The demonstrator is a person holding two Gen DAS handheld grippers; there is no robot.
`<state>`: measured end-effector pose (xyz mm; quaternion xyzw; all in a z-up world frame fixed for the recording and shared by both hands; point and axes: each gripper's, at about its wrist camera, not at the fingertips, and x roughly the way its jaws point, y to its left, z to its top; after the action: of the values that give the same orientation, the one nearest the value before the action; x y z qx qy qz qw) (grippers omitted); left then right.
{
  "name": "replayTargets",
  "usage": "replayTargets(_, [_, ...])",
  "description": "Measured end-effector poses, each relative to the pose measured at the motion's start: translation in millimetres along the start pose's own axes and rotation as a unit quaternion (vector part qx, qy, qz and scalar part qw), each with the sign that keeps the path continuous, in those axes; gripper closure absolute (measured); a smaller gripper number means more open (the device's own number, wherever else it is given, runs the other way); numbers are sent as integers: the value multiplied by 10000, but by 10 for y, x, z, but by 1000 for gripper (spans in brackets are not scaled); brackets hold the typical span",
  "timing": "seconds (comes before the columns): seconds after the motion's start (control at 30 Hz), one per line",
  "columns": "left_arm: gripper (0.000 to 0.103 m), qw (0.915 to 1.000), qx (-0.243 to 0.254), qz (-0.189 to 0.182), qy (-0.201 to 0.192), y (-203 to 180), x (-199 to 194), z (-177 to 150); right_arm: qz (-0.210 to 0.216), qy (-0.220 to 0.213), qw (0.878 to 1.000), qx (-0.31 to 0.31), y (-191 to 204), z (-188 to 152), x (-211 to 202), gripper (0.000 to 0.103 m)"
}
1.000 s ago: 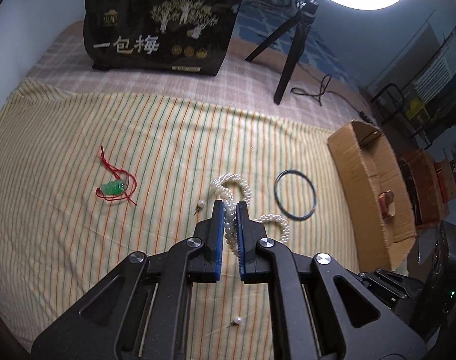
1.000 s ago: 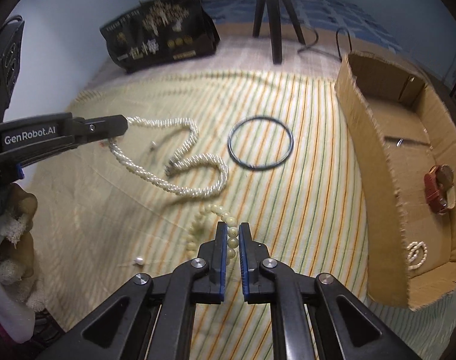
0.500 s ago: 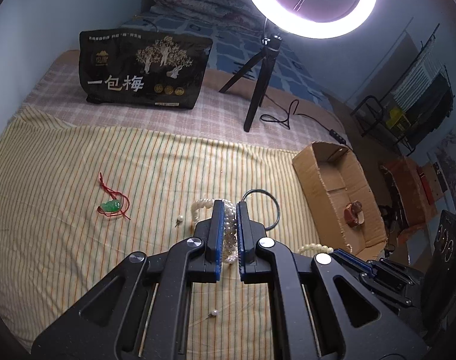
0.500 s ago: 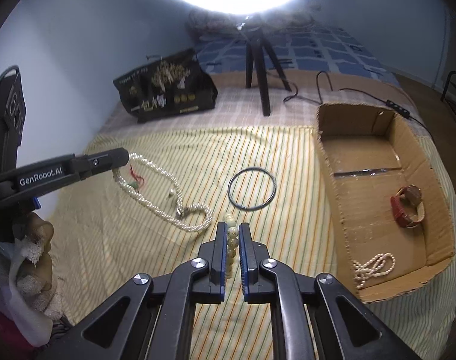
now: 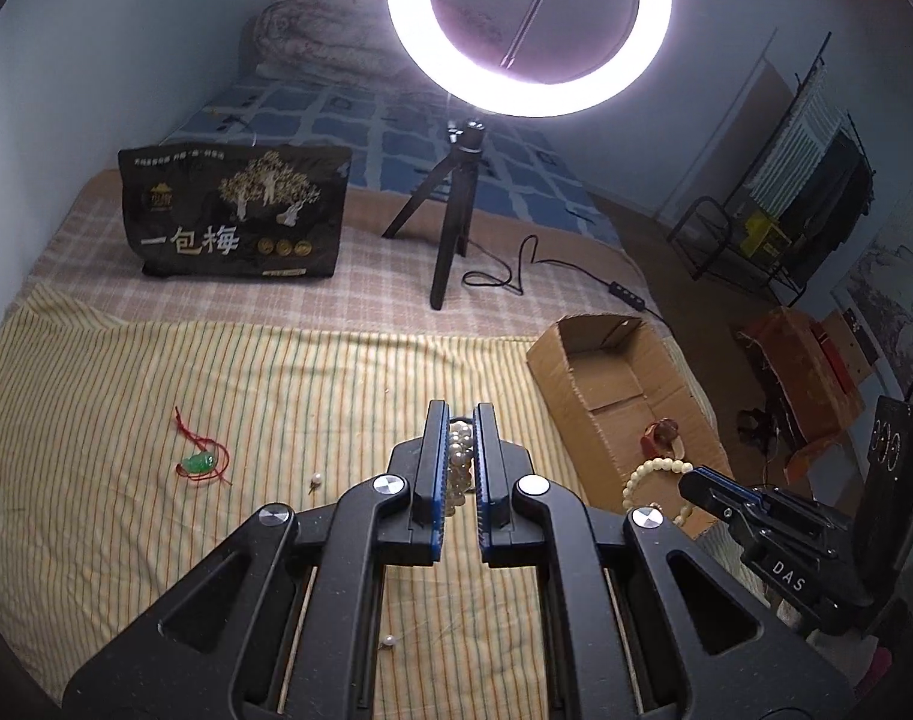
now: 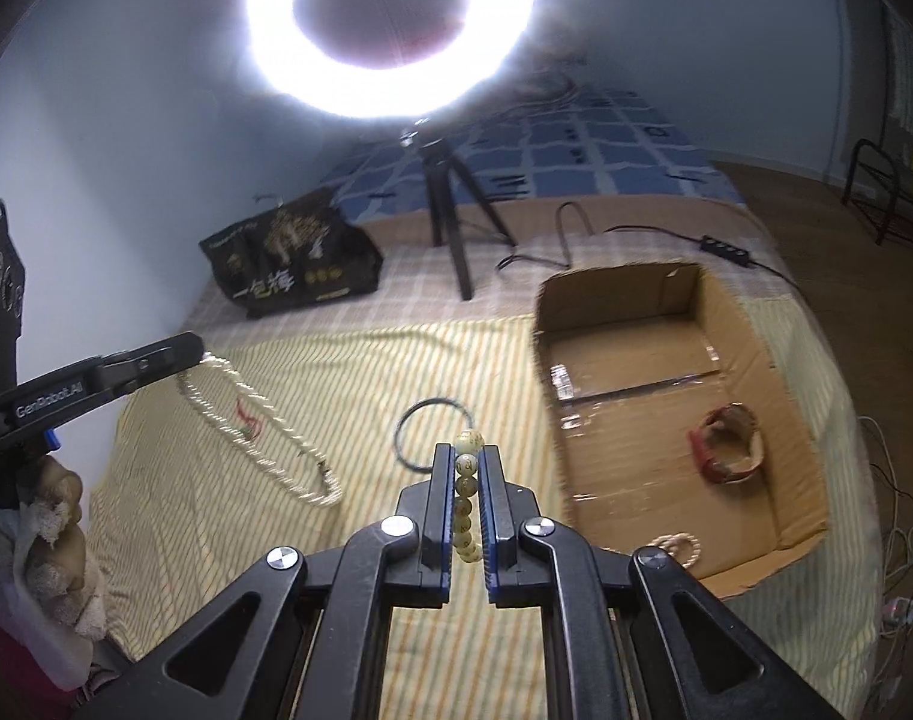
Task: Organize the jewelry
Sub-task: 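Carry the necklace and bead bracelet into the cardboard box and open both tools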
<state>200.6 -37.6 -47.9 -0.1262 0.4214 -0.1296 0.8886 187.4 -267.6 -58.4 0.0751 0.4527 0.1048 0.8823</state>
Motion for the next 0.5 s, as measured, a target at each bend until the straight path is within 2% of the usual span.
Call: replayTargets(0.5, [98,9980,576,-207,-174,-605,78,235,-348,-179,9986,351,-594,13,-202,98])
